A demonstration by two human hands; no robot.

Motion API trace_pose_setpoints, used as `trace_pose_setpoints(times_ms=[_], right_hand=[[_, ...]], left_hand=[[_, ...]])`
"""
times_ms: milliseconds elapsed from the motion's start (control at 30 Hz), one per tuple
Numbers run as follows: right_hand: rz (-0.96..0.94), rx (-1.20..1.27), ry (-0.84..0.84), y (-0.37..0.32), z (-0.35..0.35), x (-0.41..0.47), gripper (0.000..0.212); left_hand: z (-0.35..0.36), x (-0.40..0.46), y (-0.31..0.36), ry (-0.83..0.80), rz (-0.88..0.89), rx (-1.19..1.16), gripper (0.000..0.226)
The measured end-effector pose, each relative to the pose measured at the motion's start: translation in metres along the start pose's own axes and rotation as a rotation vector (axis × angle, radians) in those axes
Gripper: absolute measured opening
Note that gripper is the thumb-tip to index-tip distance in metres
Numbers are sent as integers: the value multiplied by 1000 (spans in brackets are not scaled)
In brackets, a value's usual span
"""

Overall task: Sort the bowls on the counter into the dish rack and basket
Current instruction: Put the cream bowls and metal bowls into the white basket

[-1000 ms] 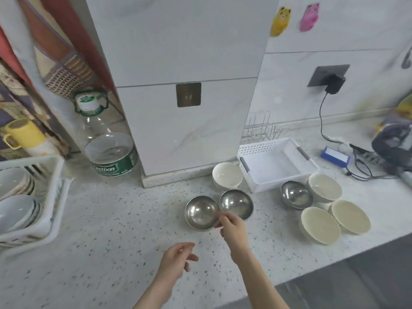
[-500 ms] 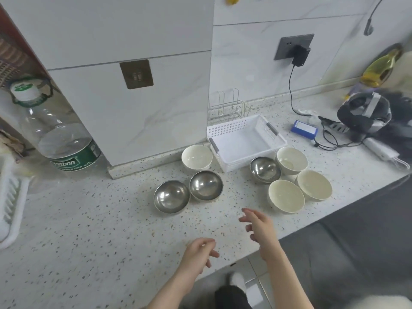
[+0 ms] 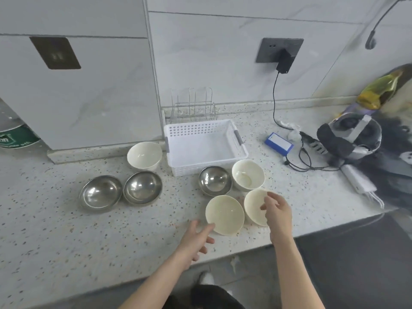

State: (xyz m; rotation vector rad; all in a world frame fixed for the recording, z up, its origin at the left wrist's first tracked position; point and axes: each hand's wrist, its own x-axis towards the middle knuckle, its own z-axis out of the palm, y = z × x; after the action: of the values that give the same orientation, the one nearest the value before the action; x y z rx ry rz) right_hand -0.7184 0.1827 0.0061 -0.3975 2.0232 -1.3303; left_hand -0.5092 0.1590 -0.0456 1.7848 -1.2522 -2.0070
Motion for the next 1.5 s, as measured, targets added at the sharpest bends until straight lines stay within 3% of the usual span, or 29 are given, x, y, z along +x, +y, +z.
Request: trace_pose_setpoints(times_ms=[133,300,400,500,700,867,1000,1133,1267,1500], right_hand=[[-22,-156,88,10,-30,29,41],[187,-327,-122,26,-45,50,63],[294,-419,-248,31,-42,52,48],[278,-445,-250,35,-42,57,32],[75,-487,-189,24,-53,57,14],[-46,-615,-189,-5,-57,54,19],[-97,-550,-176,-33,-55,59,22],[-78,-325,-185,-55,-37,70,22],[-76,-148,-214,-74,0,81,14],[-75,-76,-315,-95,81,104,17]], left_hand=[[24,7,5,37,-16,-97,49],[34,15,2,55,-38,-218,45],[36,17,2,54,-43,-281,40],[38,20,3,59,-32,-300,42],[31,15,4,106,9,-223,50],[20,1,11,102,89,-262,40],[11,-6,32,144,204,-353,32],[-4,-7,54,208,268,-424,29],[-24,-5,69,278,304,-463,26],[-61,13,99,385,302,-500,21]])
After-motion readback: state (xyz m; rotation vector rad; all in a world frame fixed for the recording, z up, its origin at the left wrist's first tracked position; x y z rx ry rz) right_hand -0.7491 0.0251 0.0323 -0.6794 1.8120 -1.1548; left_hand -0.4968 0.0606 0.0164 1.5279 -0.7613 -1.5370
